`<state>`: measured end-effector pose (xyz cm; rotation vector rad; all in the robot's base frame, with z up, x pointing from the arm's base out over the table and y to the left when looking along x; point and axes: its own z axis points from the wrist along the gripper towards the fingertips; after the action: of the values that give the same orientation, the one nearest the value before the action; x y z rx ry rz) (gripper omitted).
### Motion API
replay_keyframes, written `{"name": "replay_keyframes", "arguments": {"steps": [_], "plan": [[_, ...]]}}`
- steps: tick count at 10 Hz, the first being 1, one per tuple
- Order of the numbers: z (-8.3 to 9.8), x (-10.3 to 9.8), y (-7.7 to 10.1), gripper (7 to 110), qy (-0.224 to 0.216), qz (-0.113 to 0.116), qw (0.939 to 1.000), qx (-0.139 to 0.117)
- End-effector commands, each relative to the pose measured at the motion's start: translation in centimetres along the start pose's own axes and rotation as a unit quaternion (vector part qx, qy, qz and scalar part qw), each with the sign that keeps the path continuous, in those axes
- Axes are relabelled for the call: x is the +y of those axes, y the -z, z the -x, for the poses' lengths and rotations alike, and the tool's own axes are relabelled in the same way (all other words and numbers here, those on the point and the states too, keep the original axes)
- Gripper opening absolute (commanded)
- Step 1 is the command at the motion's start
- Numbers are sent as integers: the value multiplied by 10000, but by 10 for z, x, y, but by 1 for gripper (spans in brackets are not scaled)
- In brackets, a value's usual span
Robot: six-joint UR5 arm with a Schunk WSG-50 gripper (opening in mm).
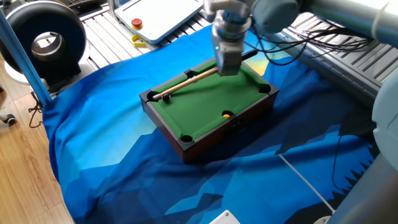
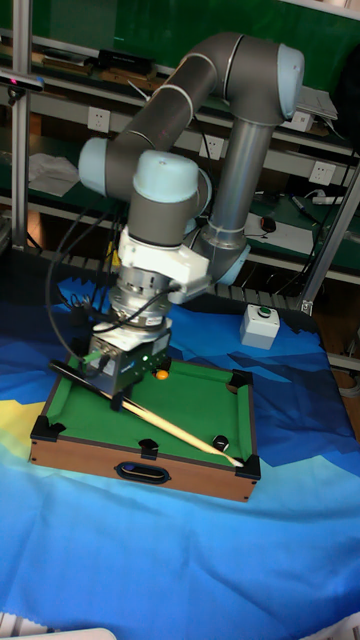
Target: Hit the pool ball
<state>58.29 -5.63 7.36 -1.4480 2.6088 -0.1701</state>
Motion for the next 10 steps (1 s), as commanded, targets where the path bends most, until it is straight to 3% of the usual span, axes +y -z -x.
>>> {"name": "replay_keyframes", "arguments": {"steps": [1,4,8,10], "plan": [[2,-5,-2,7,70,-39,9995,-316],[-51,-6,9,7,375,-160,9990,-178],[-87,-1,19,7,443,-114,9986,-278],[-96,6,23,7,311,-73,9989,-345]]}}
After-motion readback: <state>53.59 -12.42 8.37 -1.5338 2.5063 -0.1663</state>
